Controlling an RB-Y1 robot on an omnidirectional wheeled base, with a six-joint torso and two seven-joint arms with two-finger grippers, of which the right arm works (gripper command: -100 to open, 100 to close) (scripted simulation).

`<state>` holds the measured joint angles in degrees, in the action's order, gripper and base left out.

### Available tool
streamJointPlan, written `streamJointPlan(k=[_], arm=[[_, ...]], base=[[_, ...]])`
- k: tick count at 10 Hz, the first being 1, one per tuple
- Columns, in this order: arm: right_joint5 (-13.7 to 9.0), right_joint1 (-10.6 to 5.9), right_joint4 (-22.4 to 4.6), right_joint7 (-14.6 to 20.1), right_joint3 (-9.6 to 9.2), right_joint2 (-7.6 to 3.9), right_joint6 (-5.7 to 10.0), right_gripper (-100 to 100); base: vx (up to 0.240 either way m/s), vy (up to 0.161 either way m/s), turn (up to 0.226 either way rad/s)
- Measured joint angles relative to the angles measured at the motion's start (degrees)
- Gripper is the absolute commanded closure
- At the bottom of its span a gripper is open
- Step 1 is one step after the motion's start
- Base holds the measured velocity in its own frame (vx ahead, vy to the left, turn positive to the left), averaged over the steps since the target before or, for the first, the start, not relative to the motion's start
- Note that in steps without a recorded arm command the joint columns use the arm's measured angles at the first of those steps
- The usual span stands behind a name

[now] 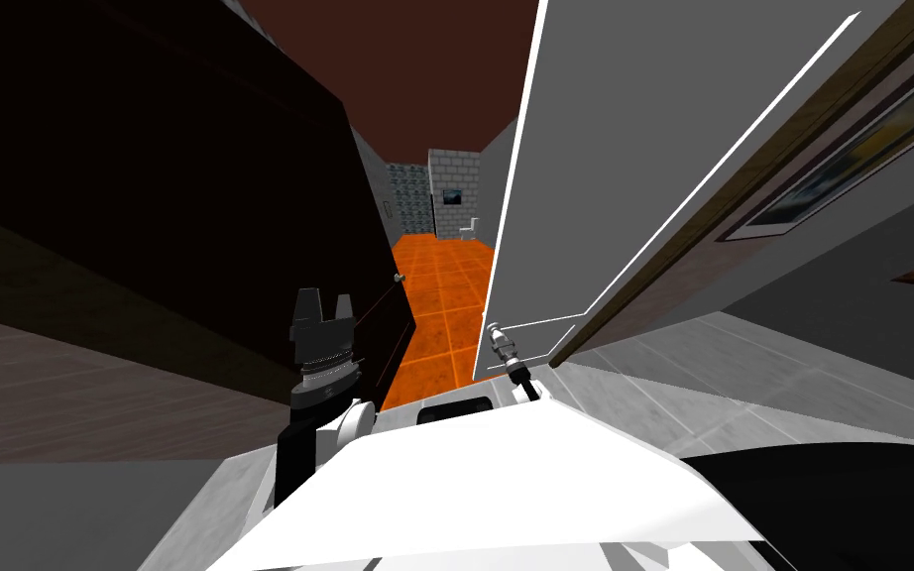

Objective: Push the door open

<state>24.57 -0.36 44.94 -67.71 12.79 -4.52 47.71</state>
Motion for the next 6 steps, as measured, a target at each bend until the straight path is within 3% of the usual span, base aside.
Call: streamJointPlan(k=[6], arm=[[-2.1, 0.15, -0.4, 5.4, -0.49, -0.08, 0.00, 100]], base=[[0.030, 0.002, 0.011]])
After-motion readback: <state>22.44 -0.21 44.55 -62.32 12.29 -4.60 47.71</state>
